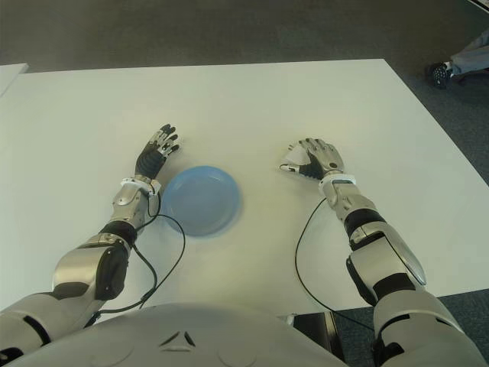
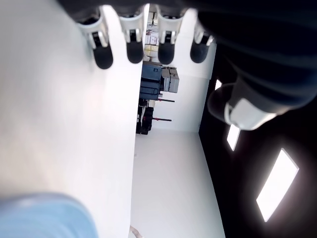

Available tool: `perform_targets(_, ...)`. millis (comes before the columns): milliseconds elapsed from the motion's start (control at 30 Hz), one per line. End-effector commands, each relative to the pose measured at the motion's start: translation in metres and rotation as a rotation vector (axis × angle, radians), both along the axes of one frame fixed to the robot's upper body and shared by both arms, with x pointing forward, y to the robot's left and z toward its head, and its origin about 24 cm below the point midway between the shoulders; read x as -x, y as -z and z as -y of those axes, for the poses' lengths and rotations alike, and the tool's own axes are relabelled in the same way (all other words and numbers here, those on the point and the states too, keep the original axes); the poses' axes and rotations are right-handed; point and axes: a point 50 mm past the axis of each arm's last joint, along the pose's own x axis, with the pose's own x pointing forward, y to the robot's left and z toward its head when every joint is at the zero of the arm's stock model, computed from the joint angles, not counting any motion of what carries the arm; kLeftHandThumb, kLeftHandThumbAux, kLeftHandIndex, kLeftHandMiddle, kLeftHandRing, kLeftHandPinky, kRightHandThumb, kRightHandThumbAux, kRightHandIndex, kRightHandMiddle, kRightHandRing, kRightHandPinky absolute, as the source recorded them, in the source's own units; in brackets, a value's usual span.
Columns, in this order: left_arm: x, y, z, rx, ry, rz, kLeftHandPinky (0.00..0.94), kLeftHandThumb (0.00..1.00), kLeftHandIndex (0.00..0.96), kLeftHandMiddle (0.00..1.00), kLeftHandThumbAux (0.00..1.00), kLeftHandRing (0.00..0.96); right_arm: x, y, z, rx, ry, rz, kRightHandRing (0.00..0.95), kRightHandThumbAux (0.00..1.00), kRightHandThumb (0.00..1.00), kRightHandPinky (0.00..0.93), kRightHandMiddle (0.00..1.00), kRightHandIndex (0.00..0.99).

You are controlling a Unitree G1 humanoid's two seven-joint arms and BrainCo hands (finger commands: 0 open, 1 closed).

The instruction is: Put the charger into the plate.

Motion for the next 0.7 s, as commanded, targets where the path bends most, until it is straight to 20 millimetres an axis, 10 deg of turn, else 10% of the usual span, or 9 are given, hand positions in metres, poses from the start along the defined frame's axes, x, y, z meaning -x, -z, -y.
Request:
perform_targets(33,0.0159,0.0204,-0.0016,0.020,-0.002,-0.105,0.022,0.046,0.000,0.000,0.513,0.000,0.0308,0.0373,0.0049,0.070,-0.001,-0.214,0.000,0.096,0.343,0.000,0.000,0.000)
perform_targets(700,0.0161,0.0200,-0.0011,0.031,0.006,-0.099,0.019,0.036,0.000,0.000,0.511,0.000,0.0393,0.0441,0.0118,0.060,0.024,-0.287,0.000,0.102,0.349,0.000,0.000,0.000)
